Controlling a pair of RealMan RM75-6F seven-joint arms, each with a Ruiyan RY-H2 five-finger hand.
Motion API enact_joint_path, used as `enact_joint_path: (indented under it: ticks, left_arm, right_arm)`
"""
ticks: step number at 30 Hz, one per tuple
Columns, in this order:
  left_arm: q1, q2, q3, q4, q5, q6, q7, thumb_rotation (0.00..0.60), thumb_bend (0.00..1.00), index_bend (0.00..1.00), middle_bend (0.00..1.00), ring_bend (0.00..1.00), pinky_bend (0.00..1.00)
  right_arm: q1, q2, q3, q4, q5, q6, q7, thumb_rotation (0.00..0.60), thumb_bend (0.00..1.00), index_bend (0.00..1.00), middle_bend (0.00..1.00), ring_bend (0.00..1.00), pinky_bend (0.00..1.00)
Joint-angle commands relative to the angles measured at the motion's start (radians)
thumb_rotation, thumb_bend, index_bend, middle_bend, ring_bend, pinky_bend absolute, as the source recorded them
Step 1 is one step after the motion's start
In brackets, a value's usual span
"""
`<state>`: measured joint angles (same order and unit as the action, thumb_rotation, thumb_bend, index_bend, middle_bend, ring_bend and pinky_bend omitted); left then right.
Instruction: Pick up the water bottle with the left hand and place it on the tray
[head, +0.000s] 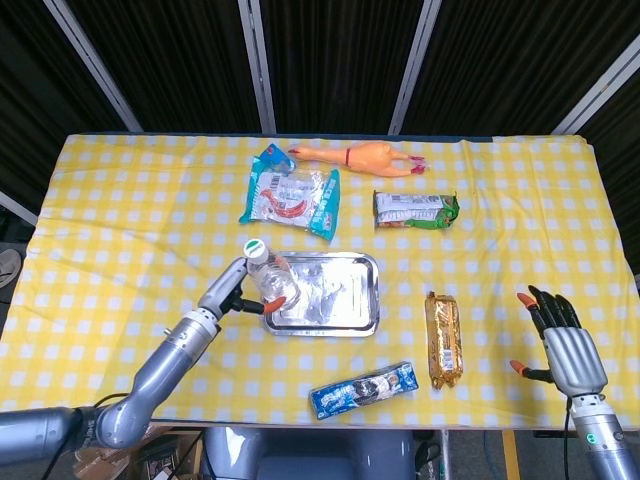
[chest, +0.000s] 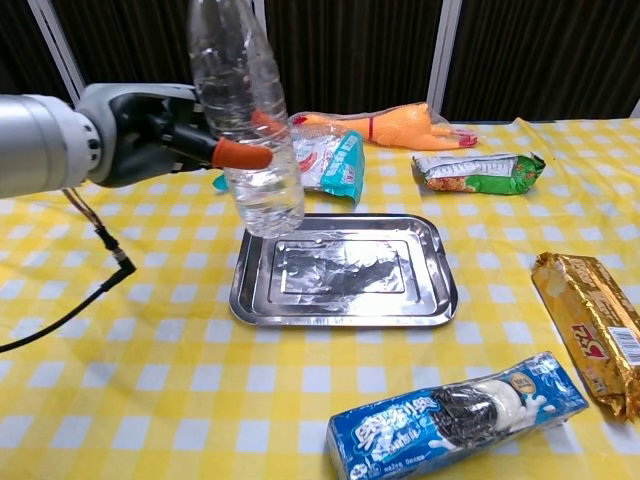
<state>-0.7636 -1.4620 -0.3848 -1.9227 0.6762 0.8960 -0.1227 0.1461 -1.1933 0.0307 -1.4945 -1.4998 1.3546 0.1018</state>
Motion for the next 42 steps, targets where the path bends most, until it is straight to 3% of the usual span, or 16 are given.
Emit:
enact_joint_path:
  ticks: [1, 7, 13, 17, 23, 29, 33, 38, 42]
  left_arm:
    - [-0.083, -0.086, -0.024, 0.039, -0.067, 0.031, 0.059, 0.600, 0.47, 0.50, 0.48, 0.01, 0.07]
    - [-0.190, -0.180, -0.050, 0.072, -0.183, 0.071, 0.145, 0.600, 0.48, 0.50, 0.48, 0.01, 0.07]
    - [-0.221, -0.207, -0.063, 0.064, -0.239, 0.122, 0.183, 0.600, 0.48, 0.50, 0.48, 0.01, 0.07]
    - [-0.191, -0.152, -0.049, 0.010, -0.230, 0.148, 0.200, 0.600, 0.48, 0.50, 0.49, 0.01, 0.07]
    - [-0.063, 0.028, 0.008, -0.114, -0.151, 0.196, 0.186, 0.600, 0.48, 0.50, 0.49, 0.01, 0.07]
    - [0.140, 0.284, 0.063, -0.146, -0.008, 0.130, 0.016, 0.600, 0.48, 0.50, 0.49, 0.01, 0.07]
    - [0.265, 0.426, 0.056, -0.080, 0.115, 0.039, -0.195, 0.600, 0.48, 0.50, 0.49, 0.01, 0.07]
    - [0.343, 0.497, 0.035, 0.027, 0.229, -0.067, -0.417, 0.600, 0.48, 0.50, 0.49, 0.01, 0.07]
    - [0.344, 0.482, 0.032, 0.087, 0.294, -0.113, -0.486, 0.600, 0.48, 0.50, 0.49, 0.01, 0.07]
  right_arm:
    - [0.001, 0.001, 0.002, 0.004, 0.002, -0.001, 0.006, 0.600, 0.05, 0.11, 0.00, 0.04, 0.00]
    - [0.000, 0.005, 0.003, 0.010, 0.003, 0.002, 0.019, 0.600, 0.05, 0.11, 0.00, 0.04, 0.00]
    - [-0.001, 0.007, 0.002, 0.007, -0.002, 0.005, 0.021, 0.600, 0.05, 0.11, 0.00, 0.04, 0.00]
    - [-0.001, 0.007, 0.001, 0.006, -0.004, 0.007, 0.021, 0.600, 0.05, 0.11, 0.00, 0.04, 0.00]
    - [-0.002, 0.010, -0.001, -0.002, -0.010, 0.012, 0.020, 0.600, 0.05, 0.11, 0.00, 0.04, 0.00]
    - [-0.002, 0.006, -0.005, -0.011, -0.015, 0.012, 0.003, 0.600, 0.05, 0.11, 0.00, 0.04, 0.00]
    - [0.001, -0.001, -0.007, -0.017, -0.015, 0.007, -0.016, 0.600, 0.05, 0.11, 0.00, 0.04, 0.00]
    - [0.006, -0.009, -0.006, -0.018, -0.008, -0.005, -0.033, 0.600, 0.05, 0.11, 0.00, 0.04, 0.00]
    - [0.010, -0.015, -0.005, -0.015, -0.003, -0.013, -0.040, 0.600, 0.05, 0.11, 0.00, 0.04, 0.00]
